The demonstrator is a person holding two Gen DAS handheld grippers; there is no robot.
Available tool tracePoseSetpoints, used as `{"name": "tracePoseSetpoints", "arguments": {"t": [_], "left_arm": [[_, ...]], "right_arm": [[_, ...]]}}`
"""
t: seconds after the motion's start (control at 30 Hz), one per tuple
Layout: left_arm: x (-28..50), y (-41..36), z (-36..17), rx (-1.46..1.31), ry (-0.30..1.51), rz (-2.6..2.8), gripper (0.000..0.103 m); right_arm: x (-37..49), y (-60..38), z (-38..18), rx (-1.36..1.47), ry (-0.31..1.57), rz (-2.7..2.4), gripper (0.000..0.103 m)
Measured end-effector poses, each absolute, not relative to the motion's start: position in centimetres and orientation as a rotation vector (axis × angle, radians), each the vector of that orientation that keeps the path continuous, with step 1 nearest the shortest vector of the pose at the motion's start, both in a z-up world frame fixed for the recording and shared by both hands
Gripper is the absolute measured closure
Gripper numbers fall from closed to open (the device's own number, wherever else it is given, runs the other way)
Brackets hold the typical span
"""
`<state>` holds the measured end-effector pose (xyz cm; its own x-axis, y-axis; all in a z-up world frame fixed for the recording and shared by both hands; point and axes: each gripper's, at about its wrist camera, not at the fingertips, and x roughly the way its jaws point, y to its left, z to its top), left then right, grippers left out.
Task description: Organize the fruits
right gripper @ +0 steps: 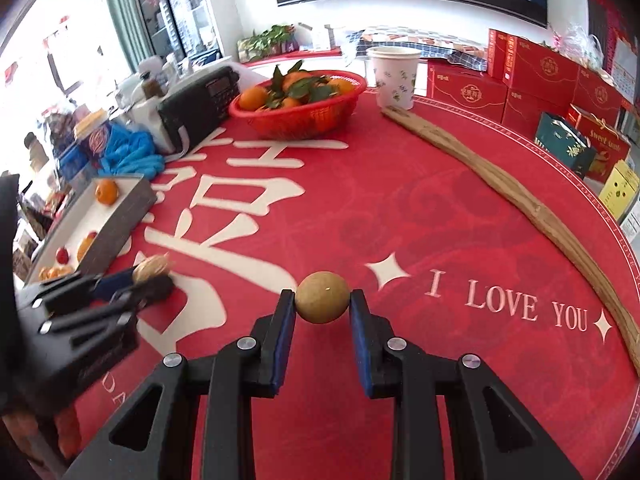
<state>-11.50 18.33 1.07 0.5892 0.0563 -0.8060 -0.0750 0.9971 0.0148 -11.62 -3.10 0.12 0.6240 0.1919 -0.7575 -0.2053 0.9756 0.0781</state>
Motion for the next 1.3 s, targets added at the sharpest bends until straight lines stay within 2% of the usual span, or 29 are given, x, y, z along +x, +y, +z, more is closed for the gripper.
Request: {"name": "tracePoseSetpoints", "arguments": {"t": [0.37, 1.3], "left_arm": [[-12.9, 18.3, 1.0, 0.028, 0.901, 0.071, 0.075], [-13.0, 18.2, 1.1, 0.025, 0.902, 0.074, 0.075]], "right_arm": [[-11.7, -0.1, -0.8, -0.096, 0.881, 0.247, 0.074], [-11.7, -0.3, -0.8, -0.090, 0.879, 0.243, 0.074]]}}
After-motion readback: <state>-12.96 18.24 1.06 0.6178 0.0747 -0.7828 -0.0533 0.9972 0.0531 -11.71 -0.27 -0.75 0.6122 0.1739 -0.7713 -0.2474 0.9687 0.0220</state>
